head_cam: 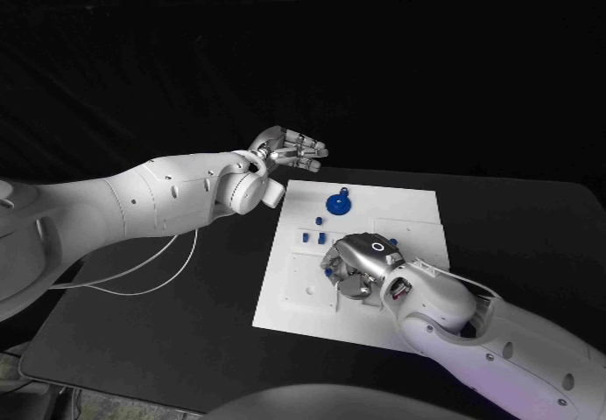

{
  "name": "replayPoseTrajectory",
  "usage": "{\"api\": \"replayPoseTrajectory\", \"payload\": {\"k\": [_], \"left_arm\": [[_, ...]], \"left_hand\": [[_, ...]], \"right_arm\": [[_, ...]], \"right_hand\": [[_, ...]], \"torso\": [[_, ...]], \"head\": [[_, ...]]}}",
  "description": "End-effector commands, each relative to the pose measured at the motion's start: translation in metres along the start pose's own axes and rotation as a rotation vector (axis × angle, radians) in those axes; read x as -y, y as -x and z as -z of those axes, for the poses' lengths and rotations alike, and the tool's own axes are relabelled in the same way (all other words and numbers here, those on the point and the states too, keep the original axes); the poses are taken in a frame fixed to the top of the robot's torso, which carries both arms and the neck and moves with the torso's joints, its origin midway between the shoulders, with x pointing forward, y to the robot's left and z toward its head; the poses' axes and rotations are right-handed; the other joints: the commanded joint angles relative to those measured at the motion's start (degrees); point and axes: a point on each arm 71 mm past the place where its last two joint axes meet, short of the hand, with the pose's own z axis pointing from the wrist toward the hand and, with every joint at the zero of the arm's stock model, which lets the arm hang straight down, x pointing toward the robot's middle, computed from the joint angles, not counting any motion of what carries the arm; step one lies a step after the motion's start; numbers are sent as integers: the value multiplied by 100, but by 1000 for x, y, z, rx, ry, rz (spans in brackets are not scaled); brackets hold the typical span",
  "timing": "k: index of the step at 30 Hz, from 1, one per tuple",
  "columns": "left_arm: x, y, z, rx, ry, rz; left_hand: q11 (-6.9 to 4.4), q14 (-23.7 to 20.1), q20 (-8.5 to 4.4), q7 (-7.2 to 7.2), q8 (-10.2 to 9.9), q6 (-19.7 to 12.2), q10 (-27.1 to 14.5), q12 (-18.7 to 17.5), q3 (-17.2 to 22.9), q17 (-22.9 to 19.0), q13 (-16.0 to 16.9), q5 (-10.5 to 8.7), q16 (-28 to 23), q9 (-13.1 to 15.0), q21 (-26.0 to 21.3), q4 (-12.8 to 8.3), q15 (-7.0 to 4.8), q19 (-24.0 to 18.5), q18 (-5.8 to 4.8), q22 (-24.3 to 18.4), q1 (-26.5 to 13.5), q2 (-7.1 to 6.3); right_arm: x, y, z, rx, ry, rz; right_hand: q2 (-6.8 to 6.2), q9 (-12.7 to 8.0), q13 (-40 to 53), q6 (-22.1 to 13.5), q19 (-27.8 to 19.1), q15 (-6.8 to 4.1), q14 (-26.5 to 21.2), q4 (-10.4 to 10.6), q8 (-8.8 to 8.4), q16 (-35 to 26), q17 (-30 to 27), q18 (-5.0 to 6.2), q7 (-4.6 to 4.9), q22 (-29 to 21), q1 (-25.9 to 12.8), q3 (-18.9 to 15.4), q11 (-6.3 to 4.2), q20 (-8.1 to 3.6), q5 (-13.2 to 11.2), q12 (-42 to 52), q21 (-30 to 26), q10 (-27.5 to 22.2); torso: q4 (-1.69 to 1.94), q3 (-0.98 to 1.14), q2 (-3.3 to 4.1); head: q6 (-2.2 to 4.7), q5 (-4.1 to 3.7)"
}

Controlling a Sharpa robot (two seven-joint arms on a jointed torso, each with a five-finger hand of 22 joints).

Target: Assemble the parts on the task board

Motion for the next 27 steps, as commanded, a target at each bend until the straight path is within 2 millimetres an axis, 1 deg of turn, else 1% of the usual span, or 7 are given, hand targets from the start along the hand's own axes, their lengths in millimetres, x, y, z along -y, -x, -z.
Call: {"api": "replayPoseTrajectory", "payload": {"k": [1, 7, 12, 16, 19, 22, 27], "left_arm": [[1, -2, 0, -17, -4, 7], [1, -2, 0, -18, -2, 7], [1, -1, 1, -17, -1, 7], [0, -1, 1, -17, -1, 7], [0, 0, 1, -16, -1, 6], [0, 1, 2, -15, -2, 5], [1, 2, 2, -14, -8, 5]], "left_hand": [[0, -37, 34, 2, -7, -44, -21, -27, -29, -6, 1, -20, -18, -1, 21, 4, 0, 13, -3, -5, 10, 60], [3, -45, 36, 5, -8, -48, -26, -27, -38, -6, 1, -23, -18, -1, 19, 4, 2, 9, -3, -17, 13, 61], [4, -53, 40, 6, -8, -55, -29, -27, -51, -6, 1, -29, -19, -2, 17, 4, 5, 7, -3, -37, 18, 63], [4, -53, 40, 6, -8, -55, -29, -27, -51, -6, 1, -29, -19, -2, 17, 4, 5, 7, -3, -37, 18, 63], [4, -53, 40, 6, -8, -55, -29, -27, -51, -6, 1, -29, -19, -2, 17, 4, 5, 7, -3, -37, 18, 63], [4, -53, 40, 6, -8, -55, -29, -27, -51, -6, 1, -29, -19, -2, 17, 4, 5, 7, -3, -37, 18, 63], [-3, -47, 39, 1, -5, -37, -11, -24, -64, -2, 1, -28, -17, -1, 22, 4, 2, 13, -2, -66, 24, 71]], "right_arm": [[0, -1, 1, 6, 3, -22], [0, 3, 5, 49, 10, -49], [0, 8, 9, 86, 17, -71], [1, 11, 13, 101, 19, -87], [4, 18, 18, 111, 12, -95], [13, 31, 23, 121, -12, -111], [41, 56, 31, 133, -76, -138]], "right_hand": [[-117, -3, -4, -77, 164, 67, 22, -17, -17, -20, -20, 51, 19, -16, -5, -58, 52, 70, 98, -7, -35, -191], [-233, -2, -5, -141, 188, 106, 4, -43, -15, -8, -93, 152, 38, -50, 12, -252, 118, 132, 249, 0, -109, -450], [-236, -4, -6, -152, 212, 112, -2, -49, -17, 8, -153, 175, 37, -75, 29, -394, 125, 148, 324, 1, -150, -480], [-254, -3, -6, -152, 221, 112, 0, -55, -15, 12, -164, 178, 37, -77, 24, -406, 124, 146, 355, 2, -147, -479], [-236, -3, -6, -150, 224, 111, 2, -42, -16, 22, -180, 172, 38, -83, 18, -399, 112, 149, 361, 6, -140, -428], [-227, -3, -6, -144, 226, 105, 4, -23, -15, 38, -191, 152, 34, -84, 11, -359, 96, 143, 339, 3, -124, -357], [-216, -3, -6, -160, 232, 102, 13, 17, -16, 65, -195, 135, 35, -82, 3, -377, 88, 136, 351, -1, -89, -324]], "torso": [[0, 8, 3], [-2, 9, 4], [-5, 11, 4], [-3, 12, 5], [-4, 7, -3], [-12, -1, -8], [-17, -9, -16]], "head": [[1, 2], [3, 5], [18, 4], [23, 6], [41, -18], [71, -46], [109, -80]]}}
